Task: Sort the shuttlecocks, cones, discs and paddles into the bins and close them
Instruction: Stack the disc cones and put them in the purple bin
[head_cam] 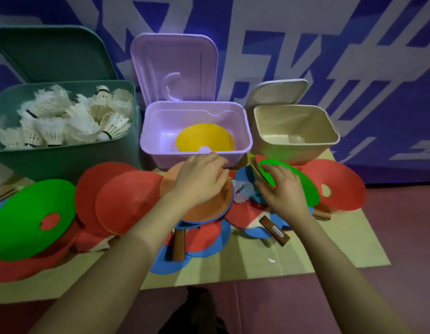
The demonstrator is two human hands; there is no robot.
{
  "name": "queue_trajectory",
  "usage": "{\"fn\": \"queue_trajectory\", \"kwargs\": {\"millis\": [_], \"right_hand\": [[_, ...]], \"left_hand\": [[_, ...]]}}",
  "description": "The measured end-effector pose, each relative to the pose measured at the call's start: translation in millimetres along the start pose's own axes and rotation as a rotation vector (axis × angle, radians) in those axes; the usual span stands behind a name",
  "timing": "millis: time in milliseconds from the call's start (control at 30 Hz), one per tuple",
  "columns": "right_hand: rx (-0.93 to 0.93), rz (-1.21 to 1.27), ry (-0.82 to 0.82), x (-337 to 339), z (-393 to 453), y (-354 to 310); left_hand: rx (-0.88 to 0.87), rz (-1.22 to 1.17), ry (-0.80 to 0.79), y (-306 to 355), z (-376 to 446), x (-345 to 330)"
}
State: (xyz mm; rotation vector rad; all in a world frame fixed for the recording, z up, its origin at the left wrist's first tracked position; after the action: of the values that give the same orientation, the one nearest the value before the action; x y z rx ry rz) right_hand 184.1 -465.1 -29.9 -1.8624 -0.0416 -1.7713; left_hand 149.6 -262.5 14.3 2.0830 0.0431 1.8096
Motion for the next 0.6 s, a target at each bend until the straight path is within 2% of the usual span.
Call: {"fn": "queue_trajectory", "kwargs": {"millis": [67,167,367,500,600], "right_hand": [[-0.094,-0.019,-0.05,-10.2,0.8,16.2],[-0.134,-0.049,-0.06,-22.7,2.9,33.7],[0.061,-0.088,0.201,-32.4,3.6,42.8],[0.159,0.032,0.115,-30.4,-1.5,48.5],[0.003,0.063,0.087,-22.7,1.8,71.6]], "left_hand": [[0.004,0.0,-0.038,0.0,13.1,-15.1],[0.004,-0.035,-0.078,-1.1,33.0,-39.1],[0.06,-0.187,-0.176,11.9,76.5,-74.4],[0.158,-0.281,-0.119,22.9,91.2,-81.0],[0.25,-0.275,-0.064,26.7,98.2,-78.8]]}}
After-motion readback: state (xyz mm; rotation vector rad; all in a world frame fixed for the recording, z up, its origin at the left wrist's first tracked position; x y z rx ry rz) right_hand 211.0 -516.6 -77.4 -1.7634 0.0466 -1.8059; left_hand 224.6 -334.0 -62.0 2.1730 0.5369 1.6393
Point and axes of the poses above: each hand's wrist, its own z-axis towards the middle knuckle, its own x-axis out of the back of the hand, y = z × x, the point moved 2 cm from there along z, towards the middle knuckle, and after that the axes turned 15 degrees about -y, right-handed, at the moved point
